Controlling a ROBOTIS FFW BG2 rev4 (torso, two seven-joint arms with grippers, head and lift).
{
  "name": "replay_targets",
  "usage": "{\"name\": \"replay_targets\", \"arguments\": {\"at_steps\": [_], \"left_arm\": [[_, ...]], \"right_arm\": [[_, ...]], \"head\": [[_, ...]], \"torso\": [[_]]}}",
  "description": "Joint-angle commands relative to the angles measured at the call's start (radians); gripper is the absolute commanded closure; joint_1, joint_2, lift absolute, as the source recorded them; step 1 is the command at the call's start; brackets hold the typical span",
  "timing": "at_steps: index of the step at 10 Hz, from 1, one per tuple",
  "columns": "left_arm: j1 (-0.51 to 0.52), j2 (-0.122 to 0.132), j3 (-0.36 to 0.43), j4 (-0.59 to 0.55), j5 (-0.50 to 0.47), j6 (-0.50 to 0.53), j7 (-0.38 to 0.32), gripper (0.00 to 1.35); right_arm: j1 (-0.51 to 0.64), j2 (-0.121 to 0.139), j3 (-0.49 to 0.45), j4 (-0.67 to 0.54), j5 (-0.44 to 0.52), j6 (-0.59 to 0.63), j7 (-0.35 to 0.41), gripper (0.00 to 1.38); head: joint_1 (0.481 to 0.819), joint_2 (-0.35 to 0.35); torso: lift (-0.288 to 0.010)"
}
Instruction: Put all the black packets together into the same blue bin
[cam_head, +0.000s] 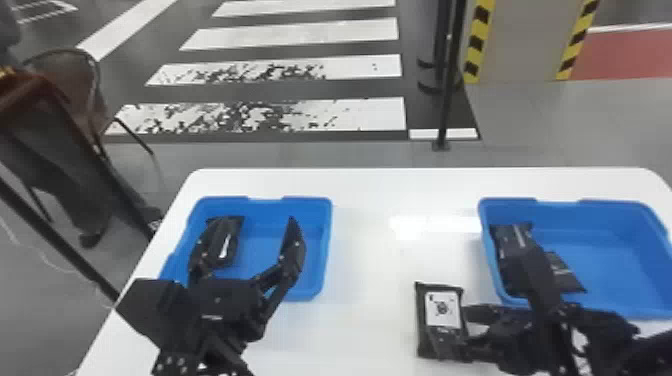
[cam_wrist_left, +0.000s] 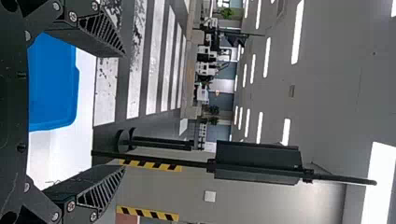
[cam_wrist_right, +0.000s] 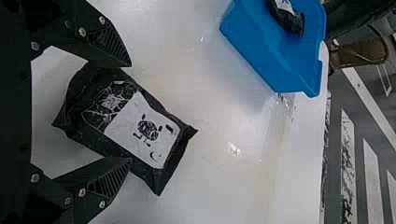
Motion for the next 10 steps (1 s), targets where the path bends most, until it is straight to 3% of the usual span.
{"name": "replay_targets", "arguments": {"at_steps": [1, 4, 7, 10], "left_arm": [[0.000, 0.000, 0.000, 0.001, 0.000, 0.003, 0.000, 0.19], [-0.003, 0.000, 0.002, 0.003, 0.000, 0.005, 0.000, 0.19], [0.000, 0.000, 0.006, 0.005, 0.002, 0.003, -0.001, 0.19], [0.002, 0.000, 0.008, 0.005, 0.002, -0.005, -0.001, 0.19]], "right_arm": [[-0.017, -0.001, 0.010, 0.032, 0.001, -0.032, 0.013, 0.41], [-0.029, -0.005, 0.014, 0.046, 0.004, -0.015, 0.023, 0.98], [-0.027, -0.005, 0.014, 0.027, 0.032, 0.015, 0.021, 1.10], [-0.002, -0.003, -0.004, -0.008, 0.030, -0.047, 0.015, 1.10]], "head": [[0.695, 0.147], [0.695, 0.149], [0.695, 0.147], [0.695, 0.145]], "torso": [[-0.110], [-0.110], [-0.110], [-0.110]]}}
